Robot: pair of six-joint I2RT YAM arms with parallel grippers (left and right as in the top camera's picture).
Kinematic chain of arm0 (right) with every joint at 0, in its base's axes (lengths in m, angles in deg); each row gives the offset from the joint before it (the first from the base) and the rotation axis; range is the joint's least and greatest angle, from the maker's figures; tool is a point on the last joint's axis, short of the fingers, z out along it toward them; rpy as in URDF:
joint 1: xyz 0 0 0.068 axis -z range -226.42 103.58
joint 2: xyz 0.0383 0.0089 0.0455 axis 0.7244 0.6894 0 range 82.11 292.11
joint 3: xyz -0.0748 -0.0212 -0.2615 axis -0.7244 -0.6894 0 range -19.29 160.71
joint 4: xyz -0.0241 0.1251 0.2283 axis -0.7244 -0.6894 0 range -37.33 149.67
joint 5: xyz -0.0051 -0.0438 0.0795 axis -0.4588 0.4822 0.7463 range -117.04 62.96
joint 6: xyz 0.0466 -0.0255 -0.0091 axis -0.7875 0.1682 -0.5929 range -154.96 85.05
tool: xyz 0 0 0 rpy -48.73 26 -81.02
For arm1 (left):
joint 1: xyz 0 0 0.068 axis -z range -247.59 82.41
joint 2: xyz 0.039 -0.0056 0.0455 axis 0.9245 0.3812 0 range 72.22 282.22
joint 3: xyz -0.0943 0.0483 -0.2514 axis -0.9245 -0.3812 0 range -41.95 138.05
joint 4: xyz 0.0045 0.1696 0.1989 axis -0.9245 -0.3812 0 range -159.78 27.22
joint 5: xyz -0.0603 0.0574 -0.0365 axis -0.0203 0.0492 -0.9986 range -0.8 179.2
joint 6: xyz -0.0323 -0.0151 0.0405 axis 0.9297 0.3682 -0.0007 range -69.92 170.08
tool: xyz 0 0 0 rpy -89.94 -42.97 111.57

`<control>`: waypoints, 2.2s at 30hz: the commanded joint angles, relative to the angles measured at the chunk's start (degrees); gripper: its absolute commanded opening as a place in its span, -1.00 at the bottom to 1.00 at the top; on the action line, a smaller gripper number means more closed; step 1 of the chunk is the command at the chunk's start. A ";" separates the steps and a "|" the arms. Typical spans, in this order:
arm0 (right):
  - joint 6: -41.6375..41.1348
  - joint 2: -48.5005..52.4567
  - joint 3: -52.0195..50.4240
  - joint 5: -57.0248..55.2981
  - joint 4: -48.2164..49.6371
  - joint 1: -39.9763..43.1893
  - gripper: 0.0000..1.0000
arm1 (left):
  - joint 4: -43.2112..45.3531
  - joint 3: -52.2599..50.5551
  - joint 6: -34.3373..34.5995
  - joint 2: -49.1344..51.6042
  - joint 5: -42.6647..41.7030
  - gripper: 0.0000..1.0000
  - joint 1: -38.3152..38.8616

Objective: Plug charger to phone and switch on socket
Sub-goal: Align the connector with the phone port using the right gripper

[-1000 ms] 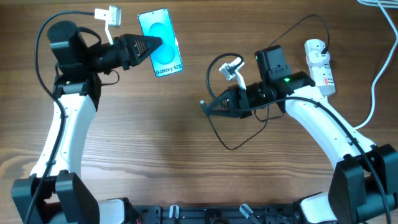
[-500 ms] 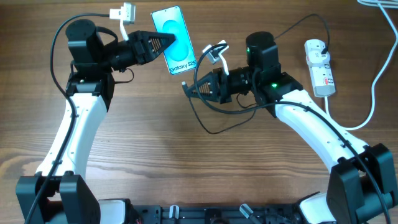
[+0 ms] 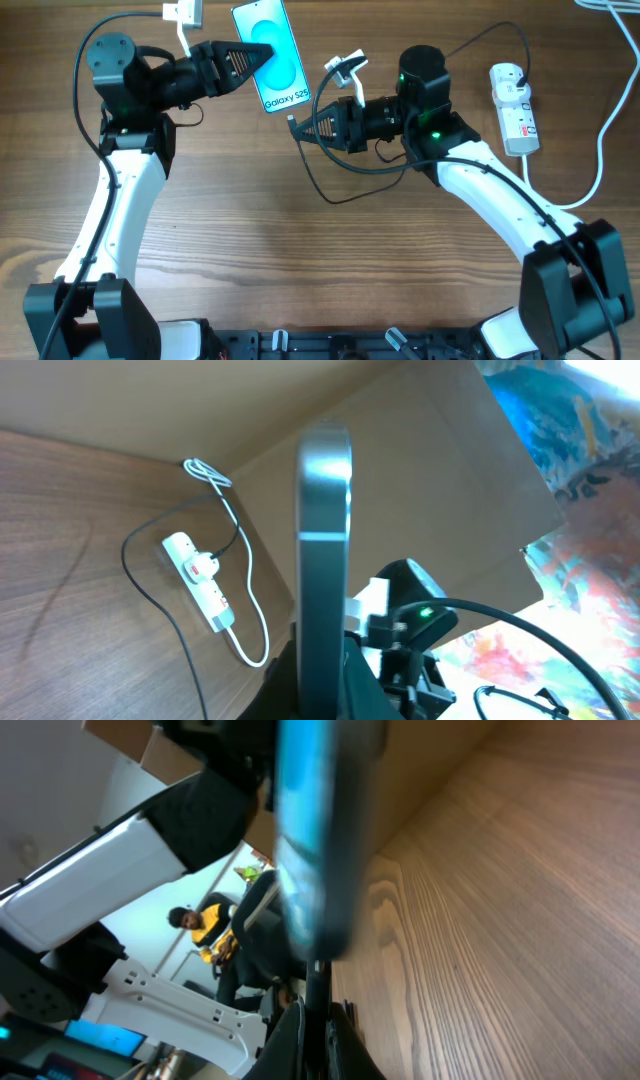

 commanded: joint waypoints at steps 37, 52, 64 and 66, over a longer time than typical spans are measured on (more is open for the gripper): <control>-11.47 2.95 0.55 2.89 13.11 1.11 -0.91 | -2.49 0.92 1.44 -0.52 -0.90 -0.92 0.09; -13.00 2.95 0.57 1.64 14.53 1.11 -0.92 | -2.47 0.92 0.55 -0.52 -1.57 -0.92 2.36; -14.91 2.95 0.57 3.78 19.43 4.09 -0.91 | -3.45 0.92 -5.49 -0.52 -14.45 -0.92 2.36; -15.43 2.95 0.57 2.93 20.94 3.30 -0.91 | -4.26 0.92 -5.49 -0.52 -14.43 -0.92 2.36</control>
